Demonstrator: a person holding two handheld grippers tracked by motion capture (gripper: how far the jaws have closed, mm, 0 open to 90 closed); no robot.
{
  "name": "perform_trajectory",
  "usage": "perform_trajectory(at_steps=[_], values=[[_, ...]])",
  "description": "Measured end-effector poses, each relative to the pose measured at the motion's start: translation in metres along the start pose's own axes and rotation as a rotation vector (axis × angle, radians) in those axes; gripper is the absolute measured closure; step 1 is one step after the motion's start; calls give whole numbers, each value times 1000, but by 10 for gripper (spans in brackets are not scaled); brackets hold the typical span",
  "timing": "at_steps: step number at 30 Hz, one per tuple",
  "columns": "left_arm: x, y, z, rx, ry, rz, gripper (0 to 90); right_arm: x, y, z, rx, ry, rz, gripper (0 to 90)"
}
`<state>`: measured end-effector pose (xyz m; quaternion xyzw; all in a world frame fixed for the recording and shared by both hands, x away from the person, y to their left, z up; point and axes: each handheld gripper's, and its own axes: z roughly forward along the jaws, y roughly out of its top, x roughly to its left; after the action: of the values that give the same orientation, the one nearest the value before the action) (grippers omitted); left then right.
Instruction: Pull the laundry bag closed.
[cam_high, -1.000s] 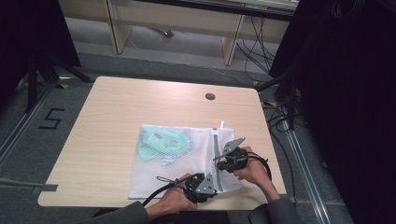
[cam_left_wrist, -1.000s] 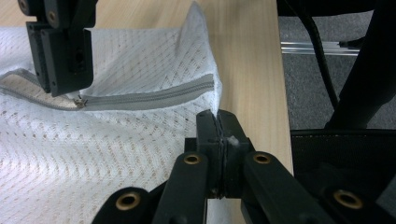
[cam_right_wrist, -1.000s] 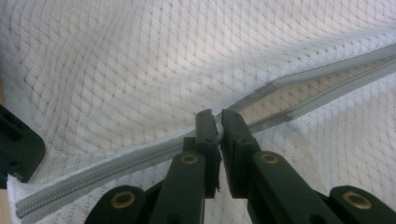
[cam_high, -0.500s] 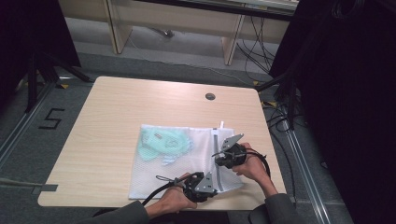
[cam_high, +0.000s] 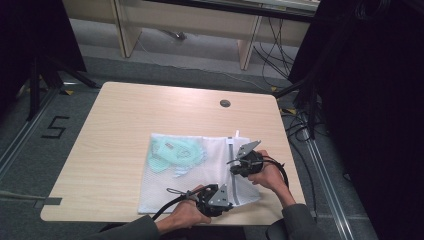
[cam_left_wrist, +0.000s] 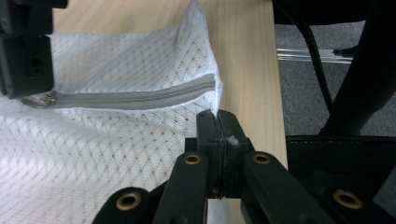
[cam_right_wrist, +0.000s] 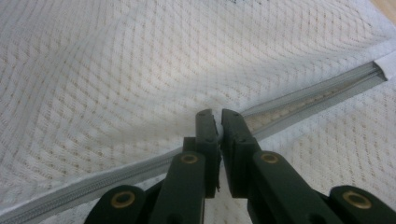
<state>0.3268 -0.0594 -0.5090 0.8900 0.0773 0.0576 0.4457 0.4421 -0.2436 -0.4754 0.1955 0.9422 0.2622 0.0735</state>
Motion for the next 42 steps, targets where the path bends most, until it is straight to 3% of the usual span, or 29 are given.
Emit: perform_trajectory(at_steps=[1, 3, 4, 6, 7, 8, 11, 22, 37, 41, 42], values=[[0, 0, 0, 3, -2, -3, 892, 0, 0, 1, 2, 0, 20, 863], [1, 0, -1, 0, 1, 7, 892, -2, 1, 1, 0, -2, 1, 863], [1, 0, -1, -3, 4, 9, 892, -1, 2, 1, 4, -3, 21, 863], [0, 0, -1, 0, -2, -8, 892, -3, 3, 1, 7, -2, -6, 863], [2, 1, -1, 0, -1, 10, 892, -3, 4, 2, 0, -7, -4, 863], [0, 0, -1, 4, -5, -7, 892, -5, 4, 3, -7, 2, -29, 863], [1, -1, 0, 3, 0, -8, 892, -5, 5, 2, -5, 3, 8, 863], [1, -2, -1, -1, -5, -17, 892, -8, 7, 2, -9, -4, 24, 863], [1, -1, -2, -8, -1, -9, 893, -14, 13, 6, -19, -14, 22, 864], [1, 0, -3, -8, -17, 16, 893, -16, 15, 6, -17, -53, 3, 863], [-1, 0, -3, -3, -20, 0, 893, -17, 16, 6, -25, -45, 0, 864]])
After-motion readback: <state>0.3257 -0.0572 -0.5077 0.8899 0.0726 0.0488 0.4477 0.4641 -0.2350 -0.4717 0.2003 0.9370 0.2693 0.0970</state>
